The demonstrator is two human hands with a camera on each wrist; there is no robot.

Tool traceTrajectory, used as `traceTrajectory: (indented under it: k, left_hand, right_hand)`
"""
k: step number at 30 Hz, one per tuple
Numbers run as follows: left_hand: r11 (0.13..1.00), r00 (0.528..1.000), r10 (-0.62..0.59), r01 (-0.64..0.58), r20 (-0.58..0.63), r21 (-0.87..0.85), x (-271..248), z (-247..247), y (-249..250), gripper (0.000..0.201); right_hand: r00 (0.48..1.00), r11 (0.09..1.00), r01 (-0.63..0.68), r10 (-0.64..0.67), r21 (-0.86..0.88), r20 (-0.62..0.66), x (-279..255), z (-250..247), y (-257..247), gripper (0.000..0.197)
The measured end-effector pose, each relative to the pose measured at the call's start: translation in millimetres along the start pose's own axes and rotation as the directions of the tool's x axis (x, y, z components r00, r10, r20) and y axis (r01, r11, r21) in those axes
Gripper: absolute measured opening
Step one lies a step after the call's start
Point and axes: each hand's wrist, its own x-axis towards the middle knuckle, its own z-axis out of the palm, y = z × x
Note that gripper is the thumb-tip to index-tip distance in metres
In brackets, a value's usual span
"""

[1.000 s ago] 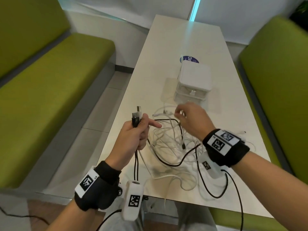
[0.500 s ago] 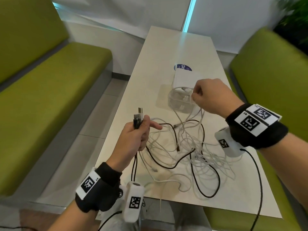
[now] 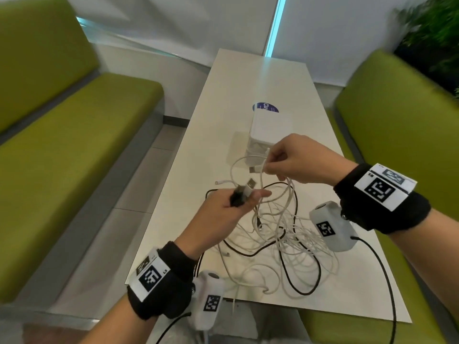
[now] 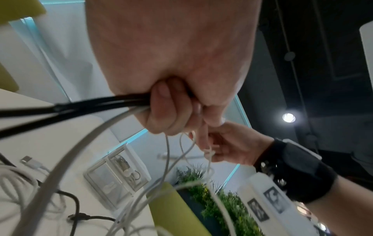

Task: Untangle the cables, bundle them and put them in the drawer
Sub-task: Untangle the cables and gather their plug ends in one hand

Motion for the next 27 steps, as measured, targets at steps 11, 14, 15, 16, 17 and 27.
traceTrajectory:
  k: [11,14,15,16,17,27]
  left_hand:
    - [0.911,0.979,-0.082,0.15,-0.187,0.385,13,7,-27,0.037]
    - [0.954,0.99,-0.093,0.119,-0.105,0.276,13,13,-31,0.035]
    - [0.97,0.991,-0.087,0.107,-0.099,0.218,14,15,-32,0.039]
    - [0.982,0.993,-0.078,0.093,-0.093,0.167,13,16,-30,0.042]
    - [0.987,0.995,-0.065,0.076,-0.081,0.143,12,18,-28,0.045]
    - [0.963,0.983,-0.064,0.106,-0.172,0.249,10,23,-33,0.032]
  right_hand:
    - [1.0,0.981,0.008,-0.001,0.195,-0.031,-13,-4,16,0.018]
    - [0.997,0.883,0.022,0.017,0.468,-0.079,-17,-4,19,0.017]
    - [0.997,0.844,0.019,0.024,0.536,-0.073,-17,-2,21,0.017]
    - [0.998,0.808,0.011,0.029,0.59,-0.059,-18,1,23,0.017]
    - [0.999,0.778,0.006,0.029,0.629,-0.046,-17,3,25,0.015]
    - [0.991,0.65,0.106,-0.005,0.752,-0.135,-21,18,27,0.031]
